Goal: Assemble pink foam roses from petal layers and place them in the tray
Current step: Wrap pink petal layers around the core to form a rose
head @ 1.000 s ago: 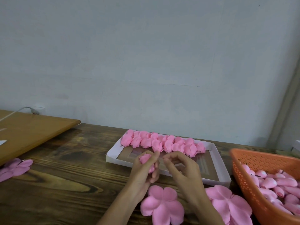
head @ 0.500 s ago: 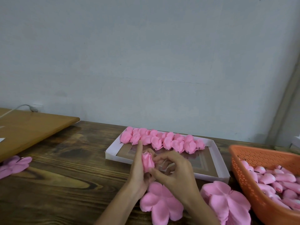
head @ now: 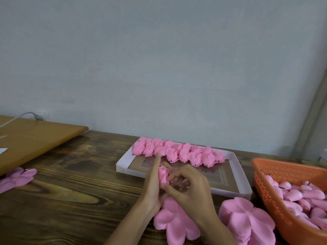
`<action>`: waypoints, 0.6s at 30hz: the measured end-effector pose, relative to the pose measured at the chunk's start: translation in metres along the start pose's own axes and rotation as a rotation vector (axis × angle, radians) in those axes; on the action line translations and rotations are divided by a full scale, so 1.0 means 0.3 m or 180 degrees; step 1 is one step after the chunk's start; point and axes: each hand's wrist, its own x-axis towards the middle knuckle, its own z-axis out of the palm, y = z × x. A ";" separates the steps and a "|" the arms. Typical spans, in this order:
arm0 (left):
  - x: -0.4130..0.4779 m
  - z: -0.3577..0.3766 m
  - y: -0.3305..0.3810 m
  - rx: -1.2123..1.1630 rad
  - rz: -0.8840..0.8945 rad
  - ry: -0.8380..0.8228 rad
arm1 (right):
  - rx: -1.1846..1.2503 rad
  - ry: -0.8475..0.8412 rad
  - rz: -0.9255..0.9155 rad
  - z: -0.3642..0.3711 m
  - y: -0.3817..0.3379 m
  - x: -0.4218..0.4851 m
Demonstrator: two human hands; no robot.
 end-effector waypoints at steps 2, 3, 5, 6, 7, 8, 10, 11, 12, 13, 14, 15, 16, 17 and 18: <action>-0.003 0.003 -0.001 0.0071 0.0025 -0.0037 | -0.0025 0.0025 -0.0004 0.001 0.004 0.001; -0.005 0.007 -0.001 0.0093 0.0037 -0.0063 | -0.0035 0.0035 -0.0009 0.002 0.007 0.001; -0.010 0.010 0.001 0.0150 0.0075 -0.0107 | -0.0079 0.0052 -0.0035 0.006 0.010 0.001; -0.011 0.009 0.000 0.0171 0.0089 -0.0104 | -0.0101 0.0063 -0.0047 0.009 0.011 0.000; -0.012 0.007 0.001 0.0182 0.0098 -0.0088 | -0.0114 0.0072 -0.0053 0.012 0.012 -0.001; -0.013 0.006 0.002 0.0185 0.0100 -0.0069 | -0.0126 0.0077 -0.0054 0.014 0.012 -0.001; -0.015 0.006 0.005 0.0166 0.0065 -0.0043 | -0.0147 0.0082 -0.0065 0.014 0.010 0.000; -0.017 0.008 0.007 0.0133 0.0036 -0.0045 | -0.0170 0.0095 -0.0085 0.012 0.009 0.001; -0.017 0.010 0.008 0.0099 0.0009 -0.0048 | -0.0213 0.0113 -0.0106 0.009 0.008 0.003; -0.017 0.012 0.009 0.0088 -0.0002 -0.0042 | -0.0257 0.0124 -0.0115 0.006 0.007 0.004; -0.015 0.011 0.008 0.0115 0.0005 -0.0023 | -0.0281 0.0124 -0.0117 0.003 0.007 0.005; -0.013 0.010 0.007 0.0169 0.0034 -0.0006 | -0.0286 0.0115 -0.0126 0.002 0.006 0.005; -0.012 0.009 0.005 0.0225 0.0079 -0.0005 | -0.0288 0.0107 -0.0145 0.003 0.006 0.004; -0.013 0.008 0.004 0.0265 0.0121 -0.0014 | -0.0286 0.0106 -0.0164 0.005 0.006 0.003; -0.013 0.007 0.003 0.0285 0.0153 -0.0024 | -0.0276 0.0119 -0.0173 0.008 0.005 0.002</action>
